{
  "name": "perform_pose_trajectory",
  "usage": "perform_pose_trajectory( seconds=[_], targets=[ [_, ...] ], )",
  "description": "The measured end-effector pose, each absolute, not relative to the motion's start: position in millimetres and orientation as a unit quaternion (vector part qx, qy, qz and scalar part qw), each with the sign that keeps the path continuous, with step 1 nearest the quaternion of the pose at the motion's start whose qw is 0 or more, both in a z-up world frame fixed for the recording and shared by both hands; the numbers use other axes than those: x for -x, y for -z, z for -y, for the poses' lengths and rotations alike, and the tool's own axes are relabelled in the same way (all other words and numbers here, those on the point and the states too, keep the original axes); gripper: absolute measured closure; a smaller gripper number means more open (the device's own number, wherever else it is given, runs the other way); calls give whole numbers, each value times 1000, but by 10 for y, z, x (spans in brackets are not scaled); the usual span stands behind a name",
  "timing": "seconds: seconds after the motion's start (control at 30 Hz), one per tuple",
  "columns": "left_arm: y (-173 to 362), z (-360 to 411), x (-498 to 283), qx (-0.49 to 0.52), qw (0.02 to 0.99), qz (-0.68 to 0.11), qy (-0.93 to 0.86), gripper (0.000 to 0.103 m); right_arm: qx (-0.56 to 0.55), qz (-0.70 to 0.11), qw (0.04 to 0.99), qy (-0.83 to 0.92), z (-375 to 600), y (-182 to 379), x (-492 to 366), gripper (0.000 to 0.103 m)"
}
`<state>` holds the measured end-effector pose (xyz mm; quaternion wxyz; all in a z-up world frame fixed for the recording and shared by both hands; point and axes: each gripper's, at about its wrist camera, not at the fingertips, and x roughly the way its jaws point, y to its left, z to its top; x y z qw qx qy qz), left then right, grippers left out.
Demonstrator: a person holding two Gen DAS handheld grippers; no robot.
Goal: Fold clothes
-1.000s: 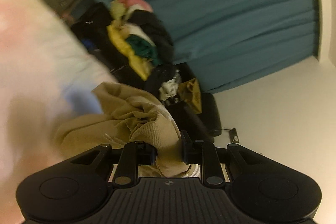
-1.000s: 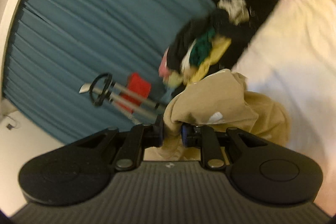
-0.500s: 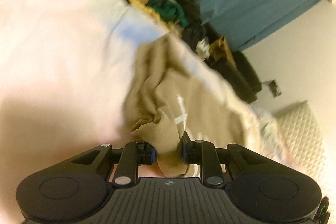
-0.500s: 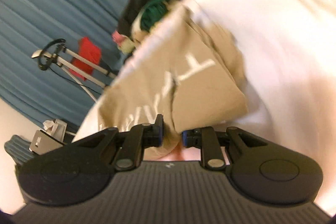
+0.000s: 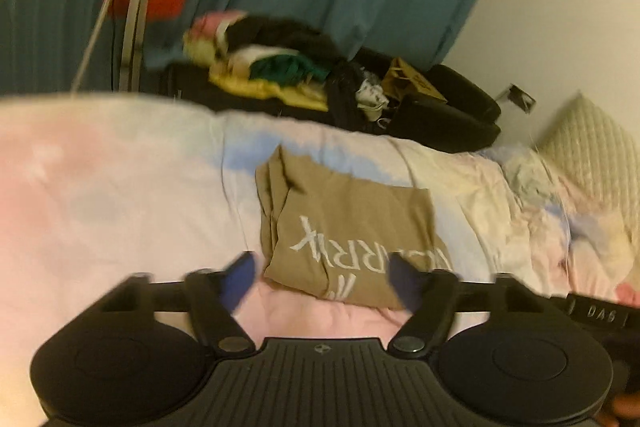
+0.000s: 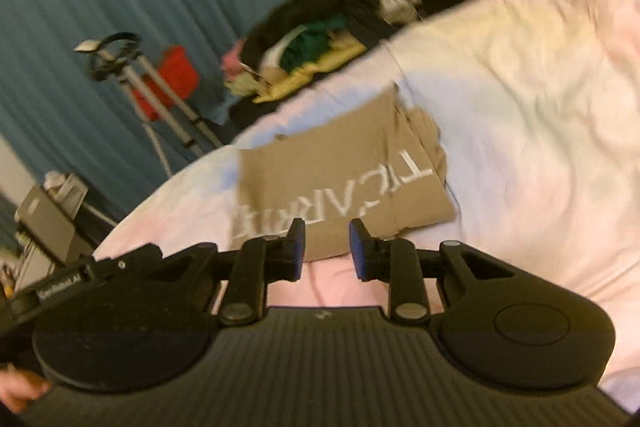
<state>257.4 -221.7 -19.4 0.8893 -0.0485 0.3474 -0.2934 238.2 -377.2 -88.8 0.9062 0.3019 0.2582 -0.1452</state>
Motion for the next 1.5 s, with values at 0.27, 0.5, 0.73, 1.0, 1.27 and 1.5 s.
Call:
perform_pose_trajectory(
  seconds=[0.27,0.5,0.73,1.0,1.27,1.5],
  targets=[
    [-443,1803,-1251,-7,916,-268,300,0,-231,-219,938,135,3259,431,-1536,15],
    [-434,1381,-290,-1,929,-222,297,0,-162,-170,964,122,2763,386,-849,15],
    [-303,1157,205,1,949,-172,265,0,-109,-120,978,134,2428,472,-569,15],
    [-24,1169,323,-31,956,-143,253,0,-102,-118,978,136,2363,892,-642,15],
    [93,978,310,13,954,-167,249,0,-84,-123,980,134,2270,993,-604,15],
    [110,995,364,-1,956,-167,242,0,-66,-112,980,153,2230,1004,-557,15]
  ],
)
